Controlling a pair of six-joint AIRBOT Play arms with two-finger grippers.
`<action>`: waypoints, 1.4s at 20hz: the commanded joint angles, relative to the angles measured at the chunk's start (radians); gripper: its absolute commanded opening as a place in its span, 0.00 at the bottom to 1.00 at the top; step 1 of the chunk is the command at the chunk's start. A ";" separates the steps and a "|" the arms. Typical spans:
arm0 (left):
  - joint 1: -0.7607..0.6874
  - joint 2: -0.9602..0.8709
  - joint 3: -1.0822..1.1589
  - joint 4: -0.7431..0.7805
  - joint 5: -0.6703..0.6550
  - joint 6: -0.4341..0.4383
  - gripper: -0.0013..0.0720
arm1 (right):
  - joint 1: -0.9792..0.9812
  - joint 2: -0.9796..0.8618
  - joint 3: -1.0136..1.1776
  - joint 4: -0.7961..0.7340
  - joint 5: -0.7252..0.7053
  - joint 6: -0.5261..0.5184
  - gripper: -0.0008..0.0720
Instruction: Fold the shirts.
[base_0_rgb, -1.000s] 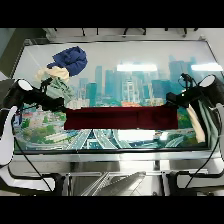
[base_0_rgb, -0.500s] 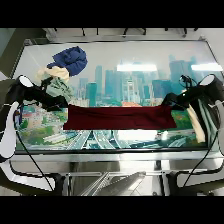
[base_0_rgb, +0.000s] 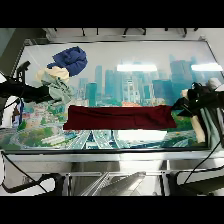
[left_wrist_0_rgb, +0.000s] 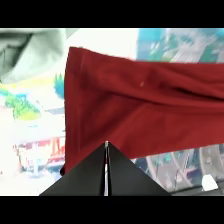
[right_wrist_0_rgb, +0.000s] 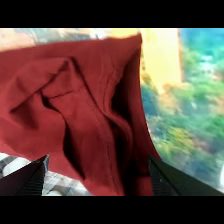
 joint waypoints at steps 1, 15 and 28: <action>-0.035 0.076 0.001 0.000 0.032 -0.006 0.03 | -0.014 -0.051 -0.035 0.061 -0.013 -0.073 0.98; -0.247 -0.021 0.001 0.000 0.020 -0.027 0.04 | 0.139 -0.122 -0.048 0.079 -0.032 -0.091 0.52; -0.764 -0.353 0.026 -0.114 0.386 -0.084 0.03 | 0.299 0.276 -0.037 0.041 0.018 0.173 0.05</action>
